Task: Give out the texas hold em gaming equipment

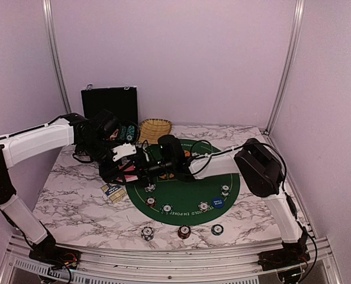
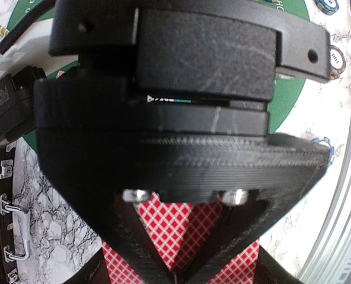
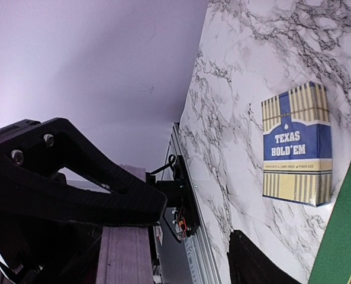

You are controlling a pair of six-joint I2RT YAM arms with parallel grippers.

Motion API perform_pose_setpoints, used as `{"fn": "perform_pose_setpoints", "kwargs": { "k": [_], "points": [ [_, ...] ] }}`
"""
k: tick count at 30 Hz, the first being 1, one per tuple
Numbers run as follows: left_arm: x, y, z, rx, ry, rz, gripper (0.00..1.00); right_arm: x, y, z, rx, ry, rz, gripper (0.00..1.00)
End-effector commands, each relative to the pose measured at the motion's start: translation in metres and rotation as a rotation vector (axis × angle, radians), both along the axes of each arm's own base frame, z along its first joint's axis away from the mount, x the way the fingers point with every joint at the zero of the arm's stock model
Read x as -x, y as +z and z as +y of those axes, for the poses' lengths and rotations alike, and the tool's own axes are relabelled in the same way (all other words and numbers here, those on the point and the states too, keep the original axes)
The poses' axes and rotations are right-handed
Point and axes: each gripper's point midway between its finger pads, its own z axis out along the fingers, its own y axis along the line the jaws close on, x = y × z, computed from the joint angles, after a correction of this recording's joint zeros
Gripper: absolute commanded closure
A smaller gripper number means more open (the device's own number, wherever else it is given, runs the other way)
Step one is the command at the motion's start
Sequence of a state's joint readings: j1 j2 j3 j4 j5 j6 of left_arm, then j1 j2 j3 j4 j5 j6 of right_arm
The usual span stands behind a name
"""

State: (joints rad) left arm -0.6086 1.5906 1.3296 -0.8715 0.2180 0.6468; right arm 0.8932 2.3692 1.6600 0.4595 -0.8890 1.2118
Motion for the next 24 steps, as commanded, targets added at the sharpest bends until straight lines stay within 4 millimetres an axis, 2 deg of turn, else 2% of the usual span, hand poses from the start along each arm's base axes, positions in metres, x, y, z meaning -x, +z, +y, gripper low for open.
{"fn": "perform_pose_setpoints", "kwargs": {
  "k": [1,6,19,21,24],
  "points": [
    [0.002,0.005,-0.002,0.003,-0.021,0.004,1.0,-0.01,-0.01,-0.011,0.055,-0.026,-0.008,0.4],
    [0.002,0.005,-0.001,-0.002,-0.023,0.0,1.0,-0.018,-0.007,-0.025,0.07,-0.05,-0.032,0.44],
    [0.003,-0.002,0.004,-0.028,-0.017,0.002,1.0,-0.018,0.014,-0.042,0.045,-0.071,-0.056,0.52],
    [0.003,-0.003,0.004,-0.032,-0.015,0.004,1.0,-0.018,0.02,-0.043,0.032,-0.07,-0.058,0.53],
    [0.003,-0.004,0.005,-0.037,-0.013,0.004,1.0,-0.016,0.03,-0.045,0.002,-0.067,-0.061,0.47]
  ]
}}
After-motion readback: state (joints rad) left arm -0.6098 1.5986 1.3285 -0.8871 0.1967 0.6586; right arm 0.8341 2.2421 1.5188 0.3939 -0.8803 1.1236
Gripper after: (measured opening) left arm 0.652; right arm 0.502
